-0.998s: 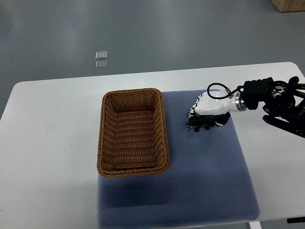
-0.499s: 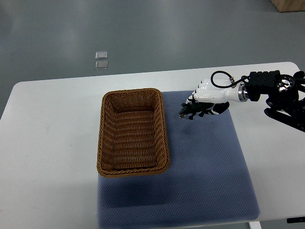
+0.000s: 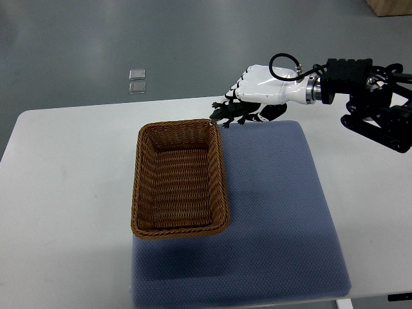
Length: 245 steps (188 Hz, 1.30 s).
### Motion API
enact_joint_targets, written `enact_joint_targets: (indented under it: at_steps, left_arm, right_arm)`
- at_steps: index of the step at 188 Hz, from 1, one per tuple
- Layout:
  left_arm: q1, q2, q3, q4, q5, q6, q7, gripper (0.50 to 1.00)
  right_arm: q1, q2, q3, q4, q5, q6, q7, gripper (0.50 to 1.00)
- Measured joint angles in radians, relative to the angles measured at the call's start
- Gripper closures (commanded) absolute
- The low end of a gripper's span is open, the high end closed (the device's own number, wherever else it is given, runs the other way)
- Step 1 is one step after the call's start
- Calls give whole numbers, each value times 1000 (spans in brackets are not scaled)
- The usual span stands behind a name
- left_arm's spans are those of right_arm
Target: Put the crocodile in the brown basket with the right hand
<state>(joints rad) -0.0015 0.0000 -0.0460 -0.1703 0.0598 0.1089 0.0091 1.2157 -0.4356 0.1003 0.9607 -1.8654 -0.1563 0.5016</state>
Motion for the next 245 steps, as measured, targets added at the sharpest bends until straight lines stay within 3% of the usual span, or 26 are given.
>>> enact_joint_targets:
  at_steps: [63, 86, 102, 128, 151, 201, 245]
  left_arm:
    - [0, 0, 0, 0, 0, 0, 0, 500]
    - [0, 0, 0, 0, 0, 0, 0, 500]
    - [0, 0, 0, 0, 0, 0, 0, 500]
    - [0, 0, 0, 0, 0, 0, 0, 500]
    - [0, 0, 0, 0, 0, 0, 0, 500]
    - [0, 0, 0, 0, 0, 0, 0, 500]
    - [0, 0, 0, 0, 0, 0, 0, 500]
  right_arm:
    - [-26, 153, 1, 93, 0, -3, 0, 973]
    - [-58, 187, -2, 97, 0, -1, -1, 940]
    - [-75, 198, -4, 97, 0, 1, -2, 885]
    - [-94, 206, -5, 89, -1, 0, -3, 714]
    - [-98, 207, -1, 81, -1, -1, -7, 650]
    - [-108, 202, 22, 52, -1, -5, -10, 644]
    - [-195, 198, 253, 16, 8, 33, -16, 634]
